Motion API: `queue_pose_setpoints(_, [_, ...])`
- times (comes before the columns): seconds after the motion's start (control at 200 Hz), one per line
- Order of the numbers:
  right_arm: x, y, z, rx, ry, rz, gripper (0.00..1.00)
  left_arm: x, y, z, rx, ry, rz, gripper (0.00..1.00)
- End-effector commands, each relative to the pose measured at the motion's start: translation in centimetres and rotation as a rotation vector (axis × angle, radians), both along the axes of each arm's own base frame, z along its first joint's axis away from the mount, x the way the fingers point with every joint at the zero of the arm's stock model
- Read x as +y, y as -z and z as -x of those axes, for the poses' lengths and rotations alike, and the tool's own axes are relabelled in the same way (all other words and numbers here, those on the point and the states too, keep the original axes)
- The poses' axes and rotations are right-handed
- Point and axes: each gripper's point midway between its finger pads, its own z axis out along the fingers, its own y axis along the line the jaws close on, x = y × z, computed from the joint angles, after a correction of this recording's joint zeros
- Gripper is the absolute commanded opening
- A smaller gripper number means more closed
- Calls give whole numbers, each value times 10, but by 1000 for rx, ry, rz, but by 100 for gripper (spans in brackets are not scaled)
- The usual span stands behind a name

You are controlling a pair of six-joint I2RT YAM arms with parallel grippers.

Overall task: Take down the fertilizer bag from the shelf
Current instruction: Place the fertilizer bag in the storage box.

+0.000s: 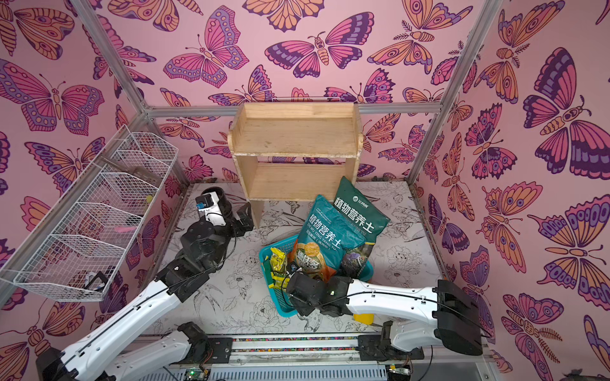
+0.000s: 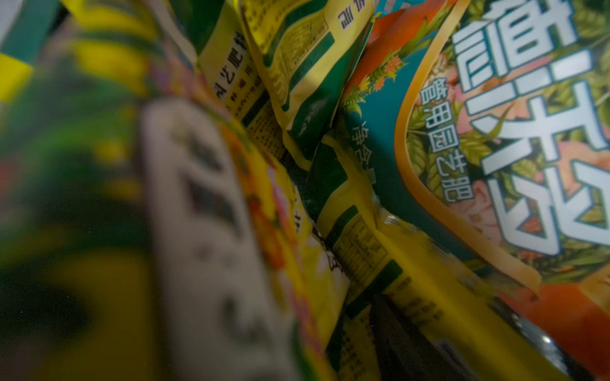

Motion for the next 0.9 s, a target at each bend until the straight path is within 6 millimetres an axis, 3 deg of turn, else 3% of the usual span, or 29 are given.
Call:
queue_pose_setpoints(0.0, [-12, -9, -18, 3, 17, 70, 76, 10, 9, -1, 19, -41, -42, 100])
queue_pose_setpoints(0.185, [11, -73, -55, -59, 38, -119, 77, 15, 9, 2, 20, -59, -62, 100])
queue_pose_setpoints(0.275, [9, -104, -70, -112, 59, -188, 77, 19, 7, 2, 18, -77, -93, 100])
queue_pose_setpoints(0.355, [-5, -125, -89, -179, 119, -231, 79, 26, 7, 1, 23, -110, -128, 100])
queue_pose_setpoints(0.511, [-81, -148, -152, -327, 409, -178, 83, 42, 19, -4, 71, -172, -166, 100])
queue_pose_setpoints(0.606, [-125, -166, -181, -389, 559, -186, 84, 51, 24, -4, 90, -192, -165, 100])
queue_pose_setpoints(0.736, [-174, -196, -203, -511, 714, -201, 84, 63, 31, -1, 104, -221, -168, 100])
queue_pose_setpoints(0.891, [-226, -216, -210, -596, 882, -160, 84, 81, 46, 2, 138, -283, -185, 100])
